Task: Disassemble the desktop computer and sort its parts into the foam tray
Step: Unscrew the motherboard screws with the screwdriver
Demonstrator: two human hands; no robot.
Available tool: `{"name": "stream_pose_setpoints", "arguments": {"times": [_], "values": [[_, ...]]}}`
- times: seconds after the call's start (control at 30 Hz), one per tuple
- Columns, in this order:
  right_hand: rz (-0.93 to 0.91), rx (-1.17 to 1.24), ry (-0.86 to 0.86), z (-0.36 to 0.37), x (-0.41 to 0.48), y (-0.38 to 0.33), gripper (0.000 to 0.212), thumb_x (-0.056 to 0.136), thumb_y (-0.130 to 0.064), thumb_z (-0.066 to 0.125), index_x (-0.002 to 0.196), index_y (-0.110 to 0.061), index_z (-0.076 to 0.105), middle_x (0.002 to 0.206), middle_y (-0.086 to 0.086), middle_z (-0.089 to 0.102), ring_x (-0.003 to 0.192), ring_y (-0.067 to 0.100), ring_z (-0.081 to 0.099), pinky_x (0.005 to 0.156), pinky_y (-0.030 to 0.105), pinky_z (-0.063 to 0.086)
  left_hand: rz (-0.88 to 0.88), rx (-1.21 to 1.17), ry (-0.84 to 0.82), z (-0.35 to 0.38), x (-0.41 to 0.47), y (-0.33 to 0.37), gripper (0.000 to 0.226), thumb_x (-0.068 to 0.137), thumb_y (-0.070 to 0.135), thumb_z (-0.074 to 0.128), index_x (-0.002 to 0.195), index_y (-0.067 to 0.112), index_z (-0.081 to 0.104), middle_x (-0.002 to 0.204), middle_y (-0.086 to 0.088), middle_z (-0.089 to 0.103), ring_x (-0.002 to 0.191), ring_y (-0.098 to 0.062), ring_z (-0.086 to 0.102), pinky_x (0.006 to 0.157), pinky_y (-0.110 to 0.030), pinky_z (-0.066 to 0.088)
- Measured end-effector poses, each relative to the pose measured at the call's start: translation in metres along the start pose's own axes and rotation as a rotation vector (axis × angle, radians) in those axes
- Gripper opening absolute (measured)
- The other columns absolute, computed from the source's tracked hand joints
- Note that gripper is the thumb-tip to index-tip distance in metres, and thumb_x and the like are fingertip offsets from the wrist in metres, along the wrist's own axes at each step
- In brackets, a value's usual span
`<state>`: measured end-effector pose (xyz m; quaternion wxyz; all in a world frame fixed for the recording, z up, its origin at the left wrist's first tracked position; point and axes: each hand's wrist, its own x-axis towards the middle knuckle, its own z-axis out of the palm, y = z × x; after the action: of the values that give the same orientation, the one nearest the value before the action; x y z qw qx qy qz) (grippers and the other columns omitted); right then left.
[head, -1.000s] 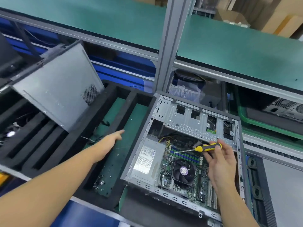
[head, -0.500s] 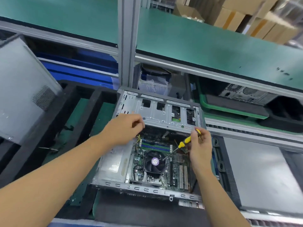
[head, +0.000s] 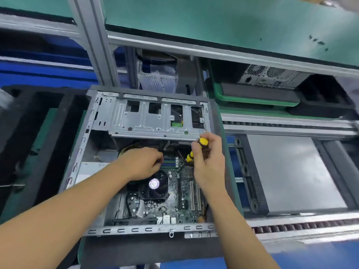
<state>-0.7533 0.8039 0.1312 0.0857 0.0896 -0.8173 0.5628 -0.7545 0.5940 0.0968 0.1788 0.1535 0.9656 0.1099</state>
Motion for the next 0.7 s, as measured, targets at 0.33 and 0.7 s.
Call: {"name": "stream_pose_setpoints", "arguments": {"times": [0.33,0.7], "values": [[0.097,0.297,0.182,-0.013,0.004,-0.005,0.012,0.102,-0.022,0.052,0.111,-0.029,0.047,0.098,0.014,0.062,0.077,0.003,0.062,0.072,0.018,0.050,0.101,0.016,-0.364,0.021,-0.003,0.010,0.122,0.054,0.078,0.073,0.148,0.031,0.012,0.149,0.005,0.041,0.131,-0.021,0.045,0.099,-0.041,0.048],[0.055,-0.135,-0.090,-0.029,-0.023,-0.008,0.016,0.098,-0.031,0.057,0.113,-0.034,0.058,0.098,-0.014,0.064,0.088,0.009,0.064,0.077,0.027,0.054,0.104,0.022,-0.329,0.015,-0.004,0.021,0.105,0.062,0.065,0.077,0.142,0.018,0.027,0.098,0.003,0.049,0.092,-0.022,0.052,0.068,-0.035,0.047]]}}
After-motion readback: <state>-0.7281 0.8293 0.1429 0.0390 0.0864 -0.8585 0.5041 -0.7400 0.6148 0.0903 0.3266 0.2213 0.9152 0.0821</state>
